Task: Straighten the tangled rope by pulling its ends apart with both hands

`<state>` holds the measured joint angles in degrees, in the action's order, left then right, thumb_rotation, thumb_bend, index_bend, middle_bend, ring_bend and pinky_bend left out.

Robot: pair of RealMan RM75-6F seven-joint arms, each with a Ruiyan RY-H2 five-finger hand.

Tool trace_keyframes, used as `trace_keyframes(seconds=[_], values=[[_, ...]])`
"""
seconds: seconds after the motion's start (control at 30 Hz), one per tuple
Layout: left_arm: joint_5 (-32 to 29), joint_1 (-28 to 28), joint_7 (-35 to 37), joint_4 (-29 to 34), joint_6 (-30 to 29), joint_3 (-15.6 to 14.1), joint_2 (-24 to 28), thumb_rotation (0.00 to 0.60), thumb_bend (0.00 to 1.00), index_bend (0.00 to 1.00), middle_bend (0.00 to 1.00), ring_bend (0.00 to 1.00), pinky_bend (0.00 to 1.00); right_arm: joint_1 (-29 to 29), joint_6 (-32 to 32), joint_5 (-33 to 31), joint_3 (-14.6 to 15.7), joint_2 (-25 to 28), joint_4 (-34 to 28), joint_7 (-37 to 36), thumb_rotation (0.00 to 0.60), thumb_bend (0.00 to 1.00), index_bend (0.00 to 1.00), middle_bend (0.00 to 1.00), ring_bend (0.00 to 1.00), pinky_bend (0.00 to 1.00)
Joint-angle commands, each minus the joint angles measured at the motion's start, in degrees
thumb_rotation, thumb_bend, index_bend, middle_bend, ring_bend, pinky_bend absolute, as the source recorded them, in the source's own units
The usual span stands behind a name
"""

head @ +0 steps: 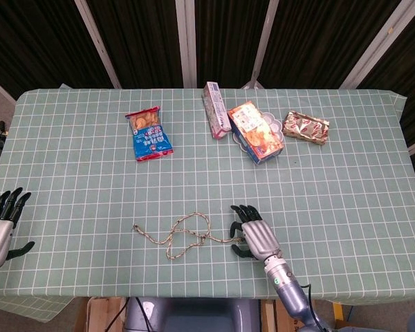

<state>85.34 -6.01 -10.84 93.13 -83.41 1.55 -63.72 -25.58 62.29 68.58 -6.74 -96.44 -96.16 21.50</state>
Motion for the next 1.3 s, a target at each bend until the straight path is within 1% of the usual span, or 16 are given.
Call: trace_keyframes(seconds=[0.03, 0.87, 0.93, 1.07, 1.3], values=[[-0.02, 0.00, -0.02, 0.01, -0.01, 0.00, -0.02, 0.600, 0.00, 0.00, 0.00, 0.00, 0.00, -0.13, 0.18, -0.10, -0.02, -0.42, 0.24, -0.34, 0.600, 0.34, 0.54, 0.11, 0.00, 0.00], [-0.38, -0.14, 0.33, -0.05, 0.36, 0.01, 0.06, 0.600, 0.00, 0.00, 0.00, 0.00, 0.00, -1.42, 0.40, -2.33, 0.46, -3.21, 2.55, 0.83, 0.600, 0.36, 0.56, 0.12, 0.00, 0.00], [-0.35, -0.16, 0.23, -0.03, 0.41, -0.03, 0.06, 0.600, 0.00, 0.00, 0.00, 0.00, 0.00, -1.43, 0.45, -2.47, 0.44, -3.31, 2.72, 0.70, 0.600, 0.36, 0.57, 0.12, 0.00, 0.00], [-0.27, -0.16, 0.12, -0.05, 0.37, -0.06, -0.01, 0.600, 0.00, 0.00, 0.00, 0.00, 0.00, -1.48, 0.54, -2.61, 0.44, -3.42, 2.75, 0.64, 0.600, 0.41, 0.58, 0.12, 0.00, 0.00], [-0.48, -0.19, -0.06, 0.01, 0.53, -0.07, 0.04, 0.600, 0.00, 0.00, 0.00, 0.00, 0.00, -1.53, 0.71, -3.22, 0.59, -3.18, 2.27, 1.09, 0.600, 0.43, 0.62, 0.13, 0.00, 0.00]])
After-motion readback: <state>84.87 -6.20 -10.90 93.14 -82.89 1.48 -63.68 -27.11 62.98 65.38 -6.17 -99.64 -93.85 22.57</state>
